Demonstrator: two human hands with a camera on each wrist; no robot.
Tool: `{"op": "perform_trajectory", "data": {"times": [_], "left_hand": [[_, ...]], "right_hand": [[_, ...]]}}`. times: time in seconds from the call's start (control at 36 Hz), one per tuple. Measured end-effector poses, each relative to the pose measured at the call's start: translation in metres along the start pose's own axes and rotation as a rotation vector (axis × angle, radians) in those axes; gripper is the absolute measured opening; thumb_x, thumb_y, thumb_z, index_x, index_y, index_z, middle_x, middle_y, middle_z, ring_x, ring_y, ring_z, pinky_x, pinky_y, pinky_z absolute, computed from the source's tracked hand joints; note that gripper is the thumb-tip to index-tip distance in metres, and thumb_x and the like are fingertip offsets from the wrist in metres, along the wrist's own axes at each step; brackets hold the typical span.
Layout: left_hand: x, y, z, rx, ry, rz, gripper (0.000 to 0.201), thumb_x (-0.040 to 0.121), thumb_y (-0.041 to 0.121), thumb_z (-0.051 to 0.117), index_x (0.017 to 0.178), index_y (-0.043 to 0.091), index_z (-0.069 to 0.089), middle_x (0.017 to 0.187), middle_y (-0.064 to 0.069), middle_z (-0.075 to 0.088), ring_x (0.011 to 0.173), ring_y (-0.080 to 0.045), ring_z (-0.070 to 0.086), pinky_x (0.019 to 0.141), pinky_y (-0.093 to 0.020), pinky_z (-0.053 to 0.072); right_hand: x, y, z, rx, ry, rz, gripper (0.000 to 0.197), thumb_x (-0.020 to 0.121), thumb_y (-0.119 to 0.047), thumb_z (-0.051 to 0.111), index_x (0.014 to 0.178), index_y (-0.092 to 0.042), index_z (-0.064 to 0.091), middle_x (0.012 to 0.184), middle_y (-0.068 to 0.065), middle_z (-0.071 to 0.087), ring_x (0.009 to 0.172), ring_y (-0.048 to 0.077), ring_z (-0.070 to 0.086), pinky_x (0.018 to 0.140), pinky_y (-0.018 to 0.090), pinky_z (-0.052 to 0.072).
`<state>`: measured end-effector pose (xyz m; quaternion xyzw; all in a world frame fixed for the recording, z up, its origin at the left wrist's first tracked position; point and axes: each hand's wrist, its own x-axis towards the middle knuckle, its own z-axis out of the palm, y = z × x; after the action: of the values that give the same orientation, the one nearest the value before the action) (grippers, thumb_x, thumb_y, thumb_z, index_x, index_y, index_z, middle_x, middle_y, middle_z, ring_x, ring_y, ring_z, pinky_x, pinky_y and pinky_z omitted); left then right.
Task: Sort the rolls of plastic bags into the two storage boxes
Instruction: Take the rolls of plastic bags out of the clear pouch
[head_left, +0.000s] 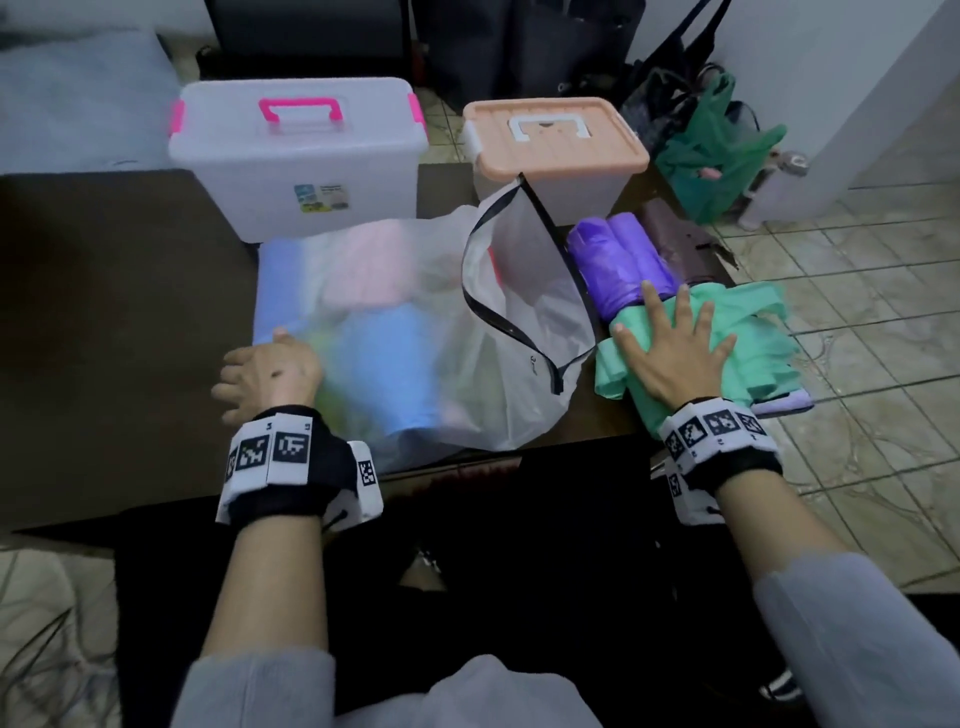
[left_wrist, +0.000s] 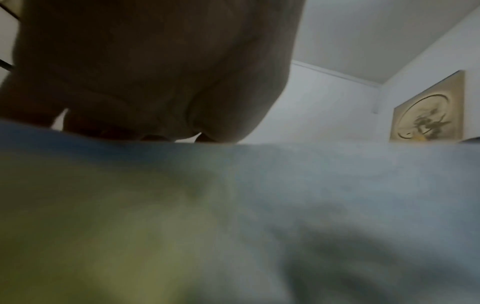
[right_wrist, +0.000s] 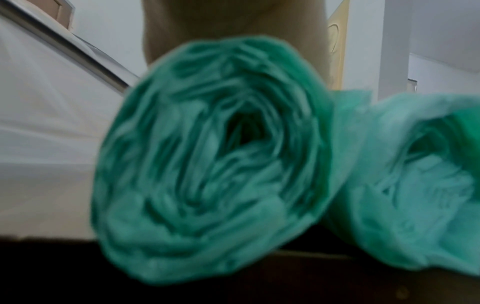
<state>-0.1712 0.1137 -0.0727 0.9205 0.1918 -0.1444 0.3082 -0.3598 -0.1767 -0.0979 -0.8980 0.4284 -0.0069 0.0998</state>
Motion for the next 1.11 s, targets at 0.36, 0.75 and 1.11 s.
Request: {"op": "perform_trajectory", "data": {"times": [0.36, 0.75, 1.11], "left_hand": [[0.010, -0.007, -0.009, -0.175, 0.030, -0.009, 0.045, 0.102, 0.024, 0.028, 0.136, -0.002, 0.040, 0.144, -0.020, 0.039, 0.134, -0.036, 0.034, 0.108, -0.040, 0.026], [-0.040, 0.062, -0.019, -0.470, -0.016, 0.313, 0.041, 0.099, 0.019, 0.031, 0.127, -0.003, 0.051, 0.135, -0.019, 0.050, 0.123, -0.033, 0.047, 0.097, -0.035, 0.038], [-0.103, 0.138, -0.036, -0.716, -0.138, 0.713, 0.034, 0.102, 0.018, 0.024, 0.069, 0.023, 0.033, 0.074, 0.010, 0.035, 0.086, -0.014, 0.038, 0.064, -0.020, 0.022]], "right_hand": [[0.008, -0.007, 0.004, -0.024, -0.040, 0.010, 0.065, 0.094, -0.062, 0.023, 0.150, -0.036, 0.004, 0.160, 0.005, -0.001, 0.146, 0.031, -0.008, 0.112, 0.061, -0.004], [0.009, -0.005, 0.005, -0.039, -0.023, 0.002, 0.062, 0.095, -0.058, 0.024, 0.150, -0.036, 0.006, 0.160, 0.003, 0.002, 0.146, 0.031, -0.005, 0.112, 0.060, -0.001], [0.006, -0.005, 0.004, -0.060, 0.019, -0.005, 0.055, 0.099, -0.039, 0.028, 0.150, -0.035, 0.008, 0.160, 0.003, 0.006, 0.146, 0.030, 0.000, 0.112, 0.060, 0.004]]}}
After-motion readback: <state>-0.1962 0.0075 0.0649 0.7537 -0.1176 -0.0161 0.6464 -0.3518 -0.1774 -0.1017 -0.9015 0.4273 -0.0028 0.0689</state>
